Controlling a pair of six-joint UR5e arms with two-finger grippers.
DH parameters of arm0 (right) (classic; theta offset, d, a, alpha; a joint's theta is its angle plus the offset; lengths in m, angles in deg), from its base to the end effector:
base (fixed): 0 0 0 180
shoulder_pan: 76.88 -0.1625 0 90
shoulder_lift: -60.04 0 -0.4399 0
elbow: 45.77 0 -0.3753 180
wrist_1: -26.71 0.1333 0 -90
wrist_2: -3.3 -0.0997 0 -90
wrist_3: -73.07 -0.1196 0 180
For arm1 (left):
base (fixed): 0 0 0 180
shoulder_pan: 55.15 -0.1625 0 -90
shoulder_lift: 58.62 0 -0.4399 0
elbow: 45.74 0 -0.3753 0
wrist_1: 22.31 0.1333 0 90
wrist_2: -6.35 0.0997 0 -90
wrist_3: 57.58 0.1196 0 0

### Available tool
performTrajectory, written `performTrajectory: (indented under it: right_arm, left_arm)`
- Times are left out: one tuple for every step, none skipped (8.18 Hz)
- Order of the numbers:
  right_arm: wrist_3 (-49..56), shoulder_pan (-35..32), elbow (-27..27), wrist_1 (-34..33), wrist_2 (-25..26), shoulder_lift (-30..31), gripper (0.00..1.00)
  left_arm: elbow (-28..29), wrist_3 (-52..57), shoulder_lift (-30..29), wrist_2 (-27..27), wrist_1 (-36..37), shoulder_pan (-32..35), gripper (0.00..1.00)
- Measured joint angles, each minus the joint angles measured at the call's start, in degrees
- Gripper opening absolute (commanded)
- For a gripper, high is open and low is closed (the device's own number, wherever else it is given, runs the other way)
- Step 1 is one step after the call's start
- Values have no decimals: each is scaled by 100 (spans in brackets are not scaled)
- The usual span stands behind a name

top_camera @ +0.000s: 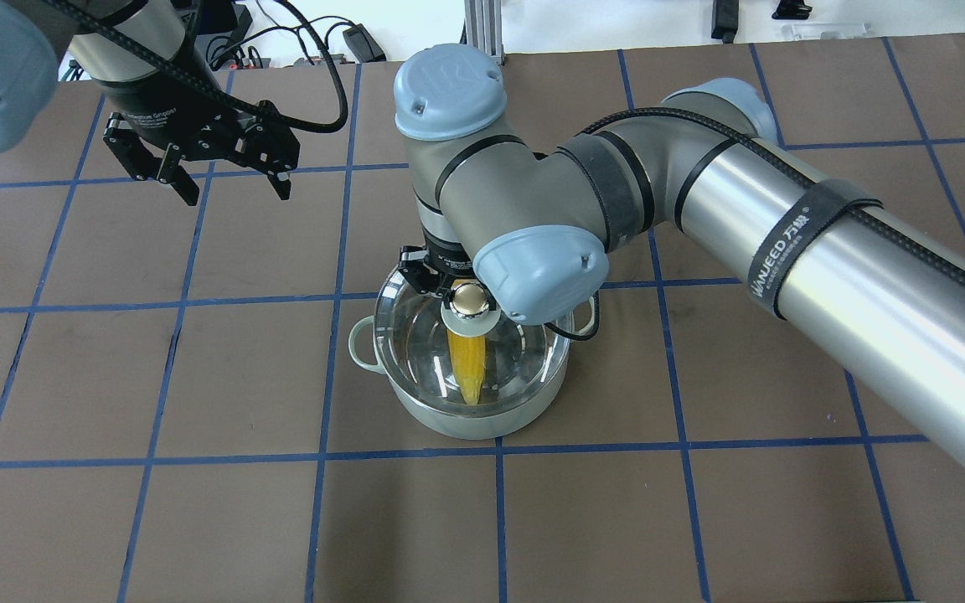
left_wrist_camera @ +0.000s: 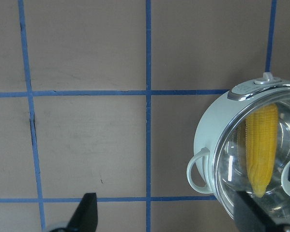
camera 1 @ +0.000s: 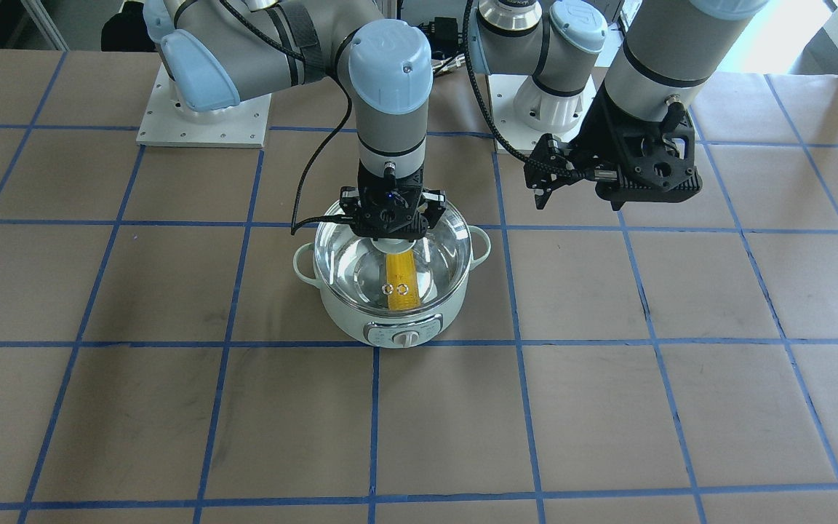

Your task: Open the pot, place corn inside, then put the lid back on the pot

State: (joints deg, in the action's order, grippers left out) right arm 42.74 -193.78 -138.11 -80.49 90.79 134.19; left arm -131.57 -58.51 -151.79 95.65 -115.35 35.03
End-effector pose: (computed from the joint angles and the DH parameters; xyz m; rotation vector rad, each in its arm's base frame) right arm 0.3834 -0.4495 0.3473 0.0937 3.1095 0.0562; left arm -0.1363 -0.4945 0.4852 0.0208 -3.1292 -0.0559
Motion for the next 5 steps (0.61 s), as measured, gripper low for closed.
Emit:
performTrajectory:
  right_arm:
    - [-4,-2,-8,-5,-6,0,0]
    - [-10,-5,-22,-8,-10,-2,0]
    - [-14,-4,-31,-10,-11,-4,0]
    - [-16,-3,-34,-12,-12,-5,3]
    - [-13,-1,-36,-24,-8,-6,19]
  left_arm:
    - [-1,-2,0,0,3,0,100]
    - [-6,-3,1,0,5,0,100]
    - [-6,-3,1,2,5,-1,100]
    - [-9,0,-2,15,-2,0,100]
    - [-10,3,-6,65,-7,-1,100]
